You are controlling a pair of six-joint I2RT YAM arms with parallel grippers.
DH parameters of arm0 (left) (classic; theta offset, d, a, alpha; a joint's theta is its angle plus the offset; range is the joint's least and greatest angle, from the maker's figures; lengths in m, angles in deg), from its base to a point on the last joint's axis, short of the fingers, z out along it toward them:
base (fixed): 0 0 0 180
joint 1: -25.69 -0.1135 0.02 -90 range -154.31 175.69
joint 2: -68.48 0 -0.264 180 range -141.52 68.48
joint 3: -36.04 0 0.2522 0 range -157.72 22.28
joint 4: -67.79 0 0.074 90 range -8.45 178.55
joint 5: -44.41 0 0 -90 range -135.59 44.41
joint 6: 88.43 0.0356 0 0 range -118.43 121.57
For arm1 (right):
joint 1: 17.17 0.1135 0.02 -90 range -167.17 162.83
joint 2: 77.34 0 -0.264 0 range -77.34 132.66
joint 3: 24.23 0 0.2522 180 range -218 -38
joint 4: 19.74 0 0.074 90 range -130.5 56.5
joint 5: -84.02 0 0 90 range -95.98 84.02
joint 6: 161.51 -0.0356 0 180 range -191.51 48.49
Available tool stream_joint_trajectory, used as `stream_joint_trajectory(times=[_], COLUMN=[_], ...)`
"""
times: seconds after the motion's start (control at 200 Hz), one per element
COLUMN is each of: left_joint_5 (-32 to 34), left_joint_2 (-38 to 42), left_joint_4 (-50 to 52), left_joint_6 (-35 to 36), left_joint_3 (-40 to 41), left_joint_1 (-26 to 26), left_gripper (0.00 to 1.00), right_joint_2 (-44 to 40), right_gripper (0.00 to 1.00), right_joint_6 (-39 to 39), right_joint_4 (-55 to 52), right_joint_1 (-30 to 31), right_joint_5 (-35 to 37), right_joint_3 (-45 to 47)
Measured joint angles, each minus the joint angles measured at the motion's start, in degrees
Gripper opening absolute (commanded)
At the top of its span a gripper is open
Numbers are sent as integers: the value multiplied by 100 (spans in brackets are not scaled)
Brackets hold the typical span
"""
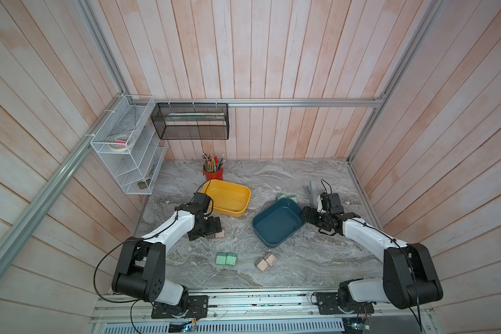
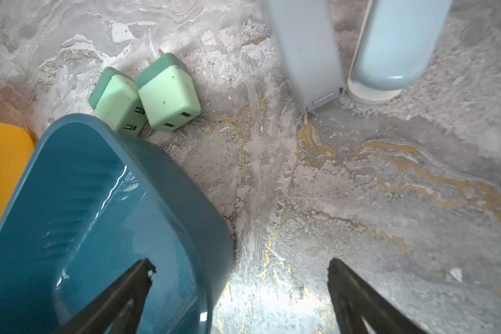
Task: Place the plugs by color into the storage box
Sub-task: Pick up the plug from the center of the board.
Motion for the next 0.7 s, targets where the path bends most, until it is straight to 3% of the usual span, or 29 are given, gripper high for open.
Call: stream_joint_trajectory(times=[0.33, 0.695], left_joint_5=[-107, -129], left_joint_2=[-155, -260], left_joint_4=[-186, -205], left_joint_6=[310, 372], left_joint_3=[70, 142], left_joint_1=[-693, -715], left_gripper=[94, 90], right_joint_2=[-2, -35], right_gripper=[98, 98], right_joint_6=[90, 87], right_joint_4=[101, 278], right_joint_1=[0, 0], right_joint_5=[0, 2], right_joint_3=[184, 286])
